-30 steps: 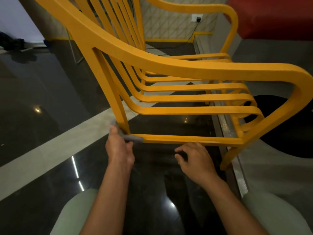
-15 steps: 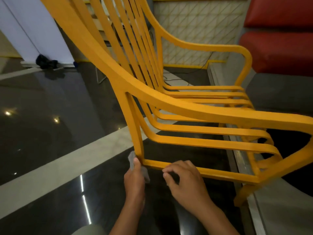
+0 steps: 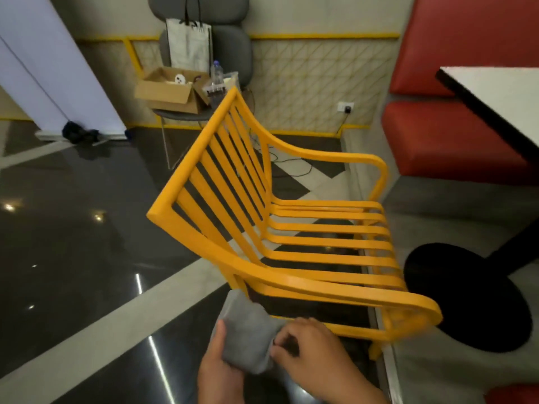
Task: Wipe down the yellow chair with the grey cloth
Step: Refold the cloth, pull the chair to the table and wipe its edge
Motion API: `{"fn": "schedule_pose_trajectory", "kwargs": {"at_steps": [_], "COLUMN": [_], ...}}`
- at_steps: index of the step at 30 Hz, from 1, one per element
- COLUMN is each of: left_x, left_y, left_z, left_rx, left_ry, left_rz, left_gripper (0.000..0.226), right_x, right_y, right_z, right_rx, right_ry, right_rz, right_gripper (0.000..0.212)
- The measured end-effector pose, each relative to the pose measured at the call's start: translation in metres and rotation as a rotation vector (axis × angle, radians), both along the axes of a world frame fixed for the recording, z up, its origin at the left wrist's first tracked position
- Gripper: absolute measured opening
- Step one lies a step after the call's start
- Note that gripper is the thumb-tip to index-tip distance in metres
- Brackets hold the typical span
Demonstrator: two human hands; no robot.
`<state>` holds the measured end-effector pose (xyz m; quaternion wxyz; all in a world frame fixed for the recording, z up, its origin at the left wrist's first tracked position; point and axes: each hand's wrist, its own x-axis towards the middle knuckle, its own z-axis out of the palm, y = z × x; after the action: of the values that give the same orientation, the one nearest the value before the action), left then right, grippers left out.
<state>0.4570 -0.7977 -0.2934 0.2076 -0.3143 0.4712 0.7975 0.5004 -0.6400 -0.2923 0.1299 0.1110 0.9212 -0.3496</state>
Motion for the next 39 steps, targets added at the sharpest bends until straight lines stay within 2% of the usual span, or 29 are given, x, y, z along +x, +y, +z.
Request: {"fn": "schedule_pose_trajectory", "kwargs": {"at_steps": [2,4,5,7,9,10,12,14,15,18,20,22,24,27,29,31,33,36,39], "left_x": [0.007,0.01,0.013,0.02,0.028,0.031,0.031,0.027,0.024,0.009,-0.006,-0.023,-0.047,-0.101,-0.145,-0.183,-0.226,-0.283,-0.334], "left_y": [-0.008,-0.013,-0.013,-0.009,-0.002,-0.002,-0.008,-0.019,-0.026,-0.053,-0.073,-0.093,-0.111,-0.14,-0.167,-0.192,-0.221,-0.247,-0.25], "left_z": [0.042,0.088,0.111,0.145,0.184,0.207,0.244,0.278,0.287,0.311,0.316,0.316,0.319,0.328,0.335,0.34,0.343,0.357,0.368], "left_rx": [0.051,0.209,0.223,0.18,0.08,0.009,-0.063,-0.071,-0.073,-0.116,-0.173,-0.187,-0.131,0.16,0.402,0.495,0.463,0.288,0.247], "left_ry": [-0.166,-0.387,-0.413,-0.351,-0.295,-0.247,-0.124,-0.026,0.042,0.237,0.289,0.248,0.186,-0.034,-0.118,-0.179,-0.187,-0.088,-0.042], "left_rz": [-0.046,-0.157,-0.209,-0.207,-0.269,-0.311,-0.343,-0.433,-0.484,-0.645,-0.64,-0.606,-0.541,-0.385,-0.463,-0.48,-0.525,-0.641,-0.716], "left_gripper": [0.037,0.038,0.044,0.062,0.074,0.07,0.047,0.036,0.035,0.051,0.058,0.086,0.1,0.118,0.12,0.119,0.106,0.063,0.048], "right_x": [0.013,0.023,0.027,0.032,0.034,0.035,0.032,0.024,0.019,-0.004,-0.025,-0.051,-0.08,-0.129,-0.169,-0.206,-0.25,-0.302,-0.35], "right_y": [0.005,0.009,0.009,0.011,0.015,0.017,0.022,0.022,0.021,0.012,-0.001,-0.019,-0.038,-0.074,-0.103,-0.128,-0.156,-0.188,-0.202], "right_z": [0.038,0.082,0.105,0.152,0.195,0.214,0.253,0.286,0.3,0.332,0.345,0.352,0.356,0.358,0.357,0.36,0.368,0.38,0.386], "right_rx": [-0.029,-0.104,-0.143,-0.21,-0.328,-0.414,-0.565,-0.619,-0.614,-0.601,-0.608,-0.595,-0.585,-0.576,-0.575,-0.553,-0.529,-0.485,-0.432], "right_ry": [-0.134,-0.234,-0.259,-0.252,-0.266,-0.287,-0.316,-0.301,-0.286,-0.239,-0.215,-0.206,-0.198,-0.167,-0.126,-0.108,-0.096,-0.02,0.047], "right_rz": [-0.073,-0.176,-0.215,-0.269,-0.265,-0.244,-0.188,-0.122,-0.099,-0.057,-0.04,-0.019,-0.001,-0.028,-0.063,-0.062,-0.027,0.021,0.01], "right_gripper": [0.031,0.047,0.06,0.086,0.096,0.091,0.069,0.05,0.044,0.027,0.017,0.015,0.014,0.012,0.012,0.009,0.012,0.019,0.022]}}
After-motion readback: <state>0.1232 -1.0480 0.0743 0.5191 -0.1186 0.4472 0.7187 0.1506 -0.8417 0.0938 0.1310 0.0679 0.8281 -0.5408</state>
